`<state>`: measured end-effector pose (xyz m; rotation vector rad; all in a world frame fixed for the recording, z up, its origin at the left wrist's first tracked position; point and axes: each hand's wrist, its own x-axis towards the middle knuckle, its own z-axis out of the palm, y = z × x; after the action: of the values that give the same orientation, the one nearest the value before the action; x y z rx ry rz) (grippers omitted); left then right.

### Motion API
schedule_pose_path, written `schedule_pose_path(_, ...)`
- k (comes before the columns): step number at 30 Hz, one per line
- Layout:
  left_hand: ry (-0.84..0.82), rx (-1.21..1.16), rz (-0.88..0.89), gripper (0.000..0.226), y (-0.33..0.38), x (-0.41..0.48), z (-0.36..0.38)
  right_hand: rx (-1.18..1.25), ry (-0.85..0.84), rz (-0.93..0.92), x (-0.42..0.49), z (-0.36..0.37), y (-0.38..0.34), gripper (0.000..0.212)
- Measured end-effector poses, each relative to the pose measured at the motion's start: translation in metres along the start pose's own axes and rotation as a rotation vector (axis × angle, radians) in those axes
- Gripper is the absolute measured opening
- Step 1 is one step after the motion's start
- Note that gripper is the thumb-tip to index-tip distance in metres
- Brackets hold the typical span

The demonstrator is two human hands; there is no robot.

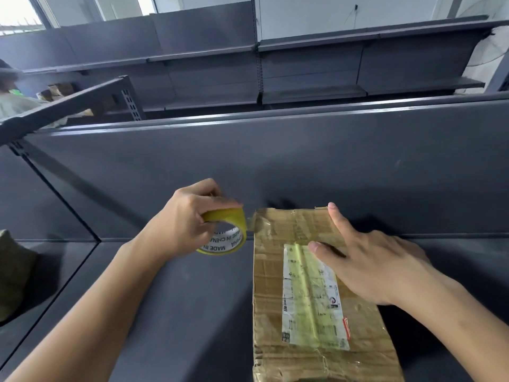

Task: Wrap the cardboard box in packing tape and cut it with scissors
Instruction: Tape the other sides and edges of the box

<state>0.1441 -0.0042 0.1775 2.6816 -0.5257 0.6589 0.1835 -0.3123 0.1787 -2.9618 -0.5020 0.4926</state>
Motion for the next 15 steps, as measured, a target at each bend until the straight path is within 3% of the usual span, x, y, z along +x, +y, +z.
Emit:
schedule_pose_path(4, -0.007, -0.027, -0.012, 0.060, -0.004, -0.016, 0.021, -0.024, -0.043, -0.022, -0.001, -0.001, 0.001, 0.093)
schedule_pose_path(7, 0.058, -0.080, -0.083, 0.045, -0.006, -0.023, 0.043, -0.059, -0.046, -0.016, -0.002, -0.001, 0.002, 0.094)
schedule_pose_path(15, 0.182, -0.200, -0.184, 0.037, 0.009, -0.033, 0.073, -0.238, 0.066, -0.109, 0.005, -0.003, -0.012, 0.092)
